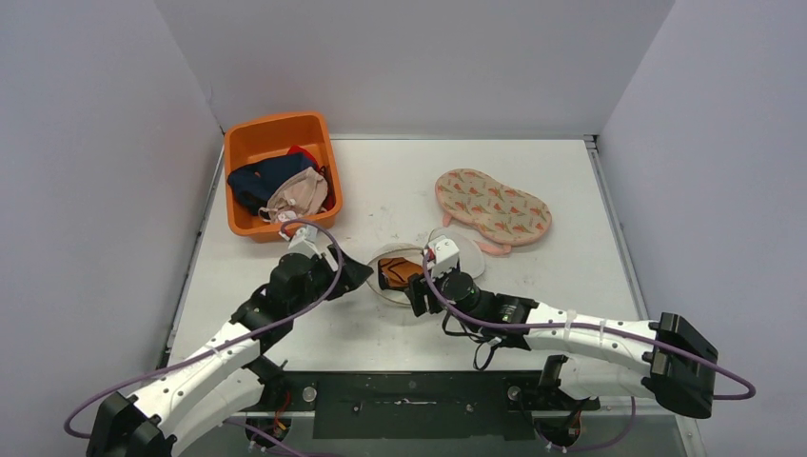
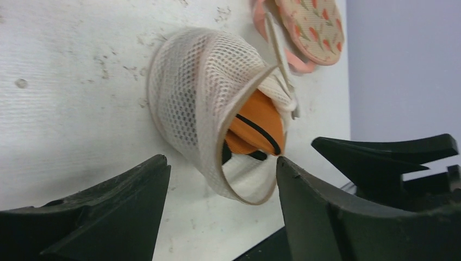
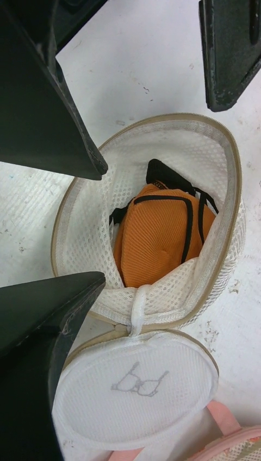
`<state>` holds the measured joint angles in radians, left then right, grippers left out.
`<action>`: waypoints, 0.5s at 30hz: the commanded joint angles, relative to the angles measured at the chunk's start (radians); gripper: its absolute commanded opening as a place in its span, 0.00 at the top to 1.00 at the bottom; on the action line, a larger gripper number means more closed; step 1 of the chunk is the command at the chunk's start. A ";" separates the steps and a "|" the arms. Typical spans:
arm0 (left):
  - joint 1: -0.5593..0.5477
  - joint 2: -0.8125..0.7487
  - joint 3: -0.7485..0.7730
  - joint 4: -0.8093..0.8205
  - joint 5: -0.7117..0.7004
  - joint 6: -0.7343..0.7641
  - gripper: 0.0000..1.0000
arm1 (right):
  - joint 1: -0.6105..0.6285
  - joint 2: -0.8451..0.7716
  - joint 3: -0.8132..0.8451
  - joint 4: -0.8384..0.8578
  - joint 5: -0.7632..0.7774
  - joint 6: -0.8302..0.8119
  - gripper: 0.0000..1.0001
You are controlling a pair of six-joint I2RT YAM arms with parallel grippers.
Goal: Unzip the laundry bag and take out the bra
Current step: Pick up the bra from the laundry bag.
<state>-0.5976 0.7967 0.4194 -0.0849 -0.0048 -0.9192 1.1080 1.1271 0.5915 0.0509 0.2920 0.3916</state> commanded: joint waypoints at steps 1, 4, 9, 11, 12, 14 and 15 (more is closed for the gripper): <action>-0.056 -0.001 -0.035 0.121 0.046 -0.115 0.30 | 0.015 0.007 0.037 0.038 0.019 -0.069 0.38; -0.121 0.041 -0.036 0.157 0.013 -0.136 0.31 | 0.029 0.031 0.035 0.052 0.002 -0.086 0.50; -0.159 0.139 -0.027 0.201 -0.032 -0.132 0.52 | 0.068 0.074 0.028 0.058 -0.019 -0.101 0.65; -0.162 0.174 -0.022 0.187 -0.048 -0.122 0.66 | 0.092 0.078 0.034 0.047 0.003 -0.106 0.65; -0.162 0.180 -0.022 0.176 -0.059 -0.119 0.73 | 0.100 0.074 0.038 0.041 0.021 -0.108 0.64; -0.163 0.183 -0.028 0.163 -0.079 -0.107 0.86 | 0.108 0.061 0.046 0.034 0.055 -0.116 0.60; -0.164 0.180 -0.032 0.155 -0.091 -0.099 0.91 | 0.108 0.054 0.047 0.034 0.073 -0.121 0.57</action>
<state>-0.7540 0.9779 0.3828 0.0414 -0.0345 -1.0416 1.2015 1.2034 0.5945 0.0597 0.2932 0.2985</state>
